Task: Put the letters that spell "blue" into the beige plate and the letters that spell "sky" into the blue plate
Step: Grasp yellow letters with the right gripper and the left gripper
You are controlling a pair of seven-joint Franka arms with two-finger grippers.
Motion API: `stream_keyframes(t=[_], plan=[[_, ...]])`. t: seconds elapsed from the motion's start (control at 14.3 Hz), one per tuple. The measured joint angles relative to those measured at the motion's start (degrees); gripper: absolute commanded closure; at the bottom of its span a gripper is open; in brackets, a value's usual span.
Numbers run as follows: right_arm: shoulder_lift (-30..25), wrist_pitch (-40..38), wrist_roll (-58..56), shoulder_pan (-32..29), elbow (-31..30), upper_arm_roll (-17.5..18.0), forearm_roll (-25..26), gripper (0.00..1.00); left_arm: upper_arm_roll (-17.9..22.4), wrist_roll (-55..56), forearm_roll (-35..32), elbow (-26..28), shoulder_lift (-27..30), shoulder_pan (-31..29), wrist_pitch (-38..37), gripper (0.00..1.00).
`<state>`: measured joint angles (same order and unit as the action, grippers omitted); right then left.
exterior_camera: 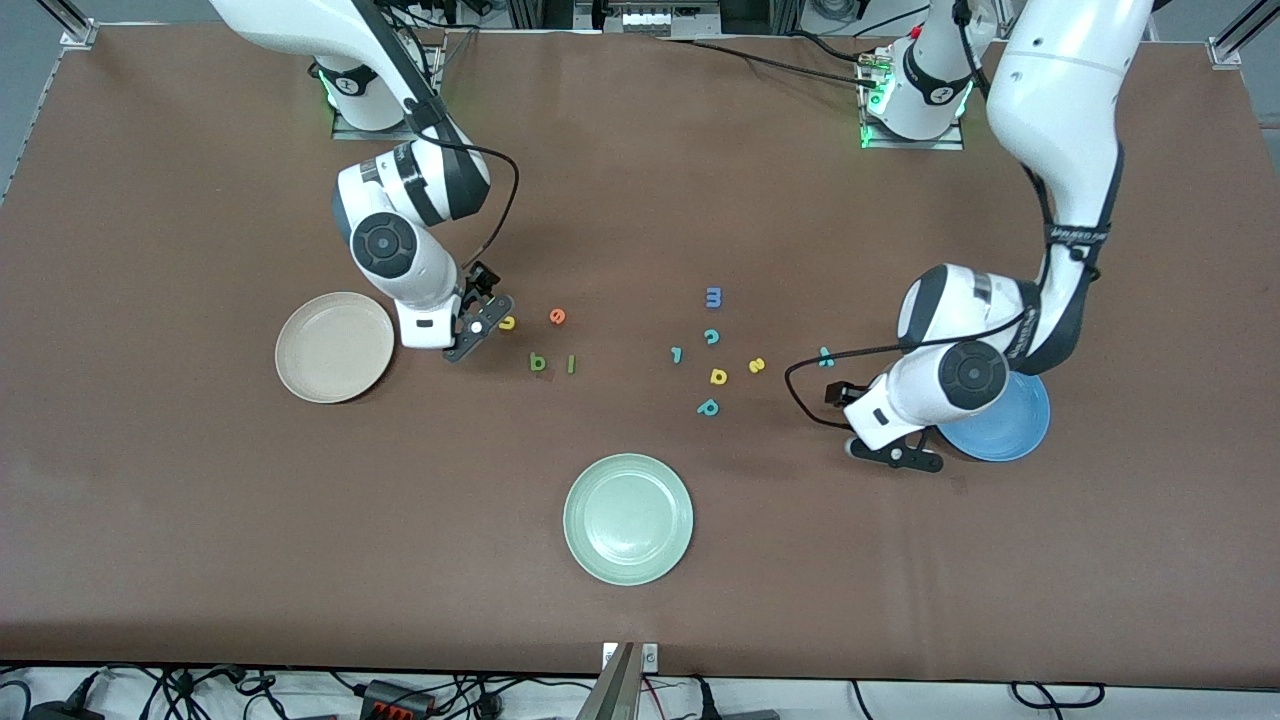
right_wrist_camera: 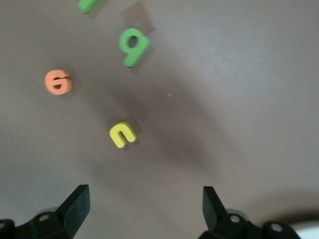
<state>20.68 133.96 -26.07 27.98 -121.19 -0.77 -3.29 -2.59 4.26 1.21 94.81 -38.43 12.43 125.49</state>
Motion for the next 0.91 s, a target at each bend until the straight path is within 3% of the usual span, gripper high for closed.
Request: stream_keyframes(t=[0.14,0.42,0.7,0.84,0.91], plan=[[1.0,2.6,-1.5,1.7,-0.5,0.1,0.0,0.10,0.1,0.1,0.0,0.2,-2.7,-0.1,3.3,0.00],[4.2,7.8,-2.0,4.6,-1.5,0.1,0.0,0.22,0.1,7.0,0.0,0.5,-4.2,0.5,4.4,0.00],[5.6,11.3,-6.9,5.1,-2.0,-0.1,0.1,0.22,0.3,12.4,-1.0,1.3,-3.9,2.8,4.4,0.03],[5.6,11.5,-8.9,4.7,-2.0,-0.4,0.1,0.29,0.5,12.6,-1.3,1.5,-3.7,2.7,4.3,0.29],[5.6,11.5,-9.3,4.5,-2.0,-0.4,0.1,0.34,0.6,12.6,-1.3,1.6,-3.6,2.6,4.3,0.37]])
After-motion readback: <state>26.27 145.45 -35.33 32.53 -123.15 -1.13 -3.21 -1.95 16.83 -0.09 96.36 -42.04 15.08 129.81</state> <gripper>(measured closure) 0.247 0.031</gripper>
